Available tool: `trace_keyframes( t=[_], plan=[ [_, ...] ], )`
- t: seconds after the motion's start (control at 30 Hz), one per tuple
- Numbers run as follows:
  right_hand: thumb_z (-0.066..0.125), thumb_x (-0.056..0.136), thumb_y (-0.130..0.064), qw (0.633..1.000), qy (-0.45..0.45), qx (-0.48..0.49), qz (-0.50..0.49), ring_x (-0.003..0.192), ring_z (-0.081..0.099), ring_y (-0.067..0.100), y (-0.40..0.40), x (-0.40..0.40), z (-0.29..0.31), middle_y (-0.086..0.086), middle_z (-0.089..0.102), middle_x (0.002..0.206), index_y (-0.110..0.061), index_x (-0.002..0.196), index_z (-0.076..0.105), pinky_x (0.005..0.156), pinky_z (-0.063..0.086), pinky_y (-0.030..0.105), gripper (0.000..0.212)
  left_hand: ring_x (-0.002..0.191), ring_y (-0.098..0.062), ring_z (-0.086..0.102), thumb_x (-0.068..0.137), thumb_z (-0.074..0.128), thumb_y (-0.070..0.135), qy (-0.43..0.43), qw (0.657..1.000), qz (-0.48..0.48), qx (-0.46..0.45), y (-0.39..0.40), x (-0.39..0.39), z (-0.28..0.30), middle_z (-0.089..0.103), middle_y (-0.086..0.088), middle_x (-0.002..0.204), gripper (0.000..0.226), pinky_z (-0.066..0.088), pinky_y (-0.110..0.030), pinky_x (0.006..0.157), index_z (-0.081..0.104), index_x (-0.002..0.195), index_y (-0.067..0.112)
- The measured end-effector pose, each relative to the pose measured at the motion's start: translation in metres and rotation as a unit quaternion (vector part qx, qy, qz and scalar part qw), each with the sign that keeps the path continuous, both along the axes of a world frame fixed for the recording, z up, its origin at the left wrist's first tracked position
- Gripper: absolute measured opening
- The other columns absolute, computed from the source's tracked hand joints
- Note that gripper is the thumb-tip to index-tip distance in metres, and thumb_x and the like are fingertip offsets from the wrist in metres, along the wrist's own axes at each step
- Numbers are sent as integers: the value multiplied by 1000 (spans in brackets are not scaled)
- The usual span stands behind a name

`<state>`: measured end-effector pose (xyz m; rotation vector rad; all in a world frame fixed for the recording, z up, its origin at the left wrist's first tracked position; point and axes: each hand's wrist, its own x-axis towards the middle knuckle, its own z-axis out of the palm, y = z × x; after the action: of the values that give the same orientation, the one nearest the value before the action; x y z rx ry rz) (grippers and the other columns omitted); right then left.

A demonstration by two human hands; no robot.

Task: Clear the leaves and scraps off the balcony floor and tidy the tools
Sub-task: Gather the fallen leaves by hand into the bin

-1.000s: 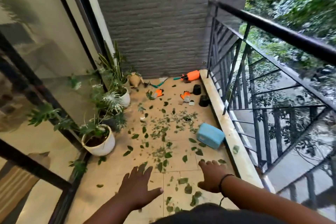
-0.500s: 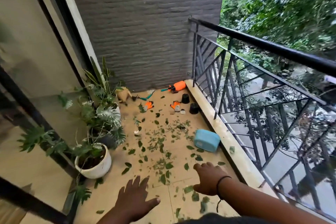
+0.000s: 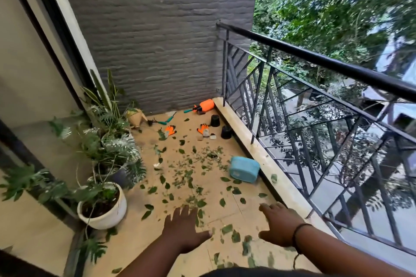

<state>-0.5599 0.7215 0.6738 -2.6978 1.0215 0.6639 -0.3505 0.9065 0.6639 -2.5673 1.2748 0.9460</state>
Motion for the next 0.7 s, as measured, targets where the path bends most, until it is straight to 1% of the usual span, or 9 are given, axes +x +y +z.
trace_keyframes(
  t=[0.07,0.2,0.33,0.47,0.7],
  plan=[
    [56,83,-62,1000,-3,-8,-17,134,38,23,-4,-1,-1,2,42,144,-29,147,27,107,38,40,78,151,-29,-4,85,40,78,-1,1000,-12,-2,-6,0,-1,-5,-3,165,95,3,-49,121,2,157,28],
    [56,83,-62,1000,1,2,-25,133,37,23,-14,2,-8,3,42,143,-28,145,28,105,39,40,76,151,-29,-3,86,39,77,-5,1000,-28,6,-14,3,-6,-5,-2,165,93,5,-49,121,3,157,29],
    [56,82,-62,1000,11,16,-13,134,36,23,-32,15,-19,2,43,144,-28,143,31,107,38,44,74,151,-29,-2,85,39,78,-4,1000,-19,19,-23,14,-11,-5,-2,165,95,5,-49,121,2,157,29],
    [57,85,-58,999,19,36,0,137,35,26,-54,34,-25,4,40,148,-26,145,31,110,35,44,73,151,-28,-2,85,37,79,-8,999,-2,42,-38,28,-15,-5,-2,165,95,5,-49,121,0,157,29],
    [57,88,-54,998,16,57,20,133,38,27,-110,49,-28,6,42,144,-24,146,30,108,36,44,71,151,-28,1,83,37,81,-24,998,17,62,-101,47,-15,-3,-2,165,98,10,-47,121,2,158,28]
  ],
)
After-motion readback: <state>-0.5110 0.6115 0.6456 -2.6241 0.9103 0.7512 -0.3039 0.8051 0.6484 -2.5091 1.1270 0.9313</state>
